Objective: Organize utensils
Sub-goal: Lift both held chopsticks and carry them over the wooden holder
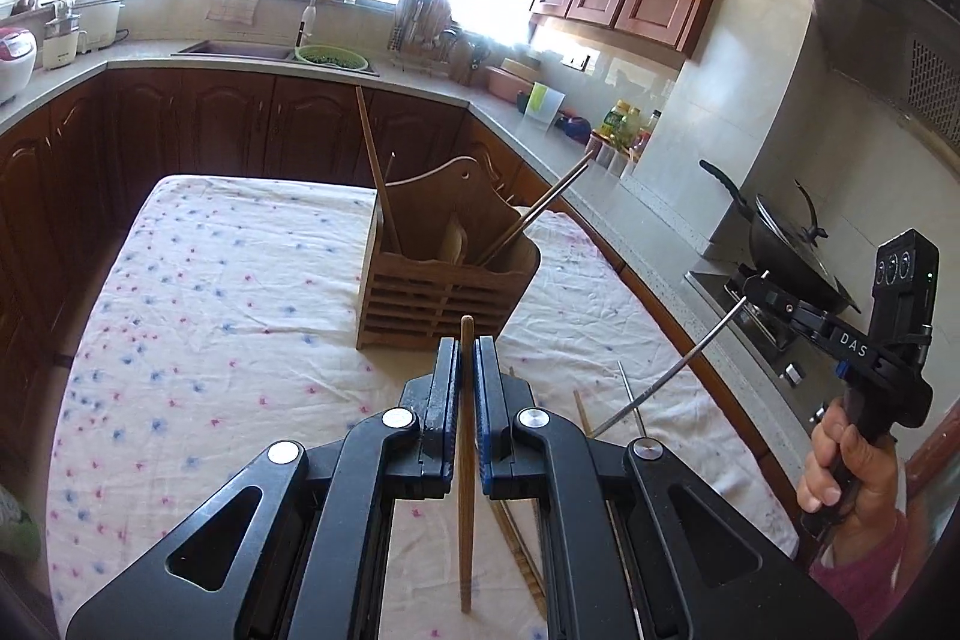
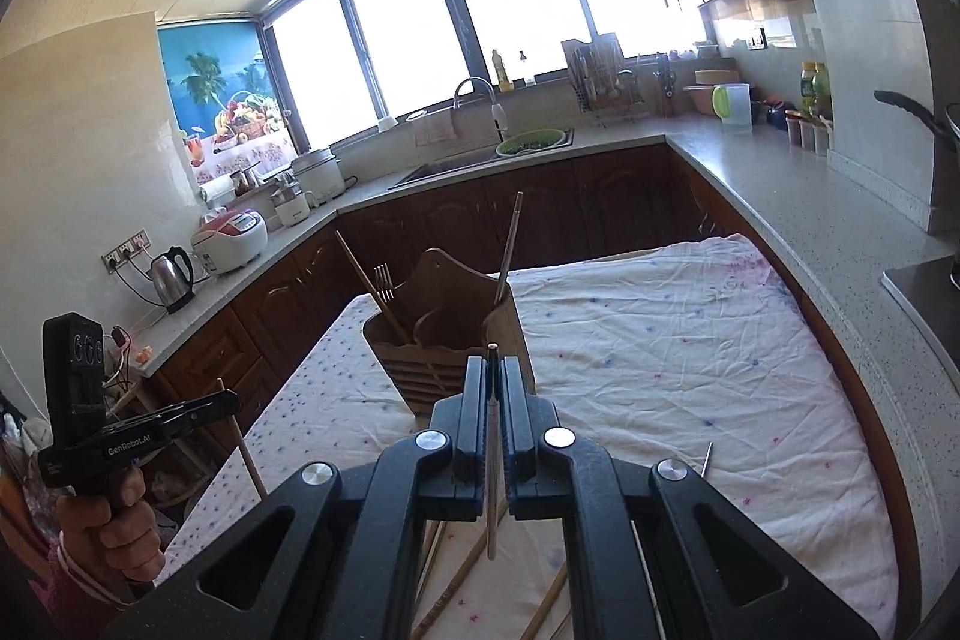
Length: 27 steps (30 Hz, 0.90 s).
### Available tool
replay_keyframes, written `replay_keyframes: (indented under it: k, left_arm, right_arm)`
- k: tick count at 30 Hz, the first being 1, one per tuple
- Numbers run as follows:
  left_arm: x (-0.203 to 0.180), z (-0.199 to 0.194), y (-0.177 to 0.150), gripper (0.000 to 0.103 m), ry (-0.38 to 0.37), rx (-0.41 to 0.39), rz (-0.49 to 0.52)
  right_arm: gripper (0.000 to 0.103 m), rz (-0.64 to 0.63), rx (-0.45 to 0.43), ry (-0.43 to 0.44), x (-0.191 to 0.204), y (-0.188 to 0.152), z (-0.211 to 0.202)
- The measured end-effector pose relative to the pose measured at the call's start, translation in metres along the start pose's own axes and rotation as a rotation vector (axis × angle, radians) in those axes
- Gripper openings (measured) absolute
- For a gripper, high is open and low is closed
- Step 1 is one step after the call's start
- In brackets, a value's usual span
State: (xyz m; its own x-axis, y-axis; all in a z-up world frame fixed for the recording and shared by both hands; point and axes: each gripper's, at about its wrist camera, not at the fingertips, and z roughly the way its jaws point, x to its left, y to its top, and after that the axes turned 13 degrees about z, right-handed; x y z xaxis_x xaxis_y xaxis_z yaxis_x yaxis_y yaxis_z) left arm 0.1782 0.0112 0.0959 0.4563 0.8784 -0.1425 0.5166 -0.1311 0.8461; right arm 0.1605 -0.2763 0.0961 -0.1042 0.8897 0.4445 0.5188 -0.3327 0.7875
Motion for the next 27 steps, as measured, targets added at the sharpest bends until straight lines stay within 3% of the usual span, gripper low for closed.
replay_keyframes:
  k: [14,27]
  left_arm:
    - [0.015,-0.009,0.02,0.004,0.054,-0.083,-0.02]
    - [0.037,-0.015,0.117,0.004,0.148,-0.319,-0.003]
  right_arm:
    - [0.004,0.01,-0.014,0.016,0.007,0.007,0.014]
    - [0.004,0.032,-0.144,0.085,0.03,0.075,0.038]
